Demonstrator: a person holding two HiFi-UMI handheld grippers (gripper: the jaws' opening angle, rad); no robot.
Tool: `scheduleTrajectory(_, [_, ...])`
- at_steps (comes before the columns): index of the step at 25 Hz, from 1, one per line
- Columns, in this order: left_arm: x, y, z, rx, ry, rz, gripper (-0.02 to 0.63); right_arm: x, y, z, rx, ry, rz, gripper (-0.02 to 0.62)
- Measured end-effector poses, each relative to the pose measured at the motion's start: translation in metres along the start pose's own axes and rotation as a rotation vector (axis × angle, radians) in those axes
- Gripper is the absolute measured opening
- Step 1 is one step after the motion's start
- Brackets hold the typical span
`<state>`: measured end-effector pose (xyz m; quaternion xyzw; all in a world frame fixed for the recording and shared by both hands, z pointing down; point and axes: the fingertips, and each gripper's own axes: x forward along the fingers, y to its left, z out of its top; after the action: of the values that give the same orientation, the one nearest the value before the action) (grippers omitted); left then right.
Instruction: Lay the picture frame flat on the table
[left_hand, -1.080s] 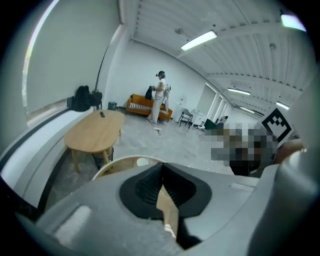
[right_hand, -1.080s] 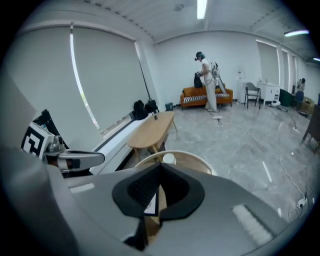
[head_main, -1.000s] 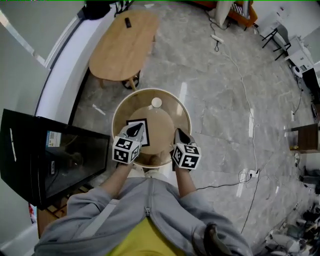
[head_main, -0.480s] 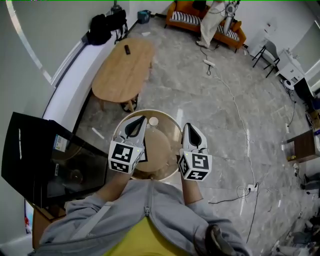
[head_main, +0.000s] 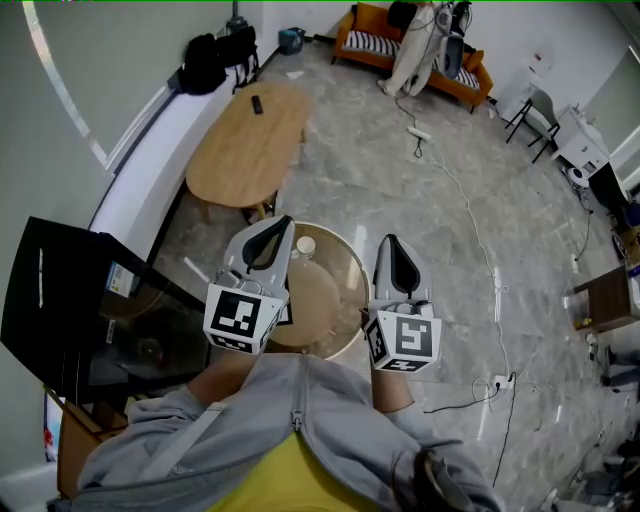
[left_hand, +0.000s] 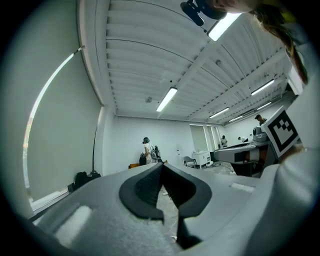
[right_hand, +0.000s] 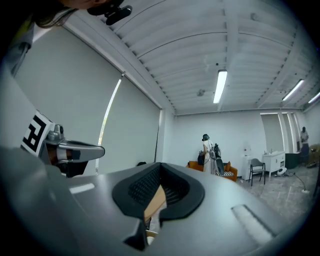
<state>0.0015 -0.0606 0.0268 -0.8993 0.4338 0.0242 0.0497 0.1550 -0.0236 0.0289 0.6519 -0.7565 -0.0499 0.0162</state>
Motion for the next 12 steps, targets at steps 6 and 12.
scheduleTrajectory(6, [0.001, -0.003, -0.001, -0.009, 0.007, 0.009, 0.002, -0.002, 0.000, 0.007, -0.002, -0.019, 0.035, 0.000])
scheduleTrajectory(12, [0.002, -0.011, -0.010, -0.022, 0.032, 0.017, 0.002, -0.005, -0.013, 0.002, 0.010, -0.008, 0.043, 0.000])
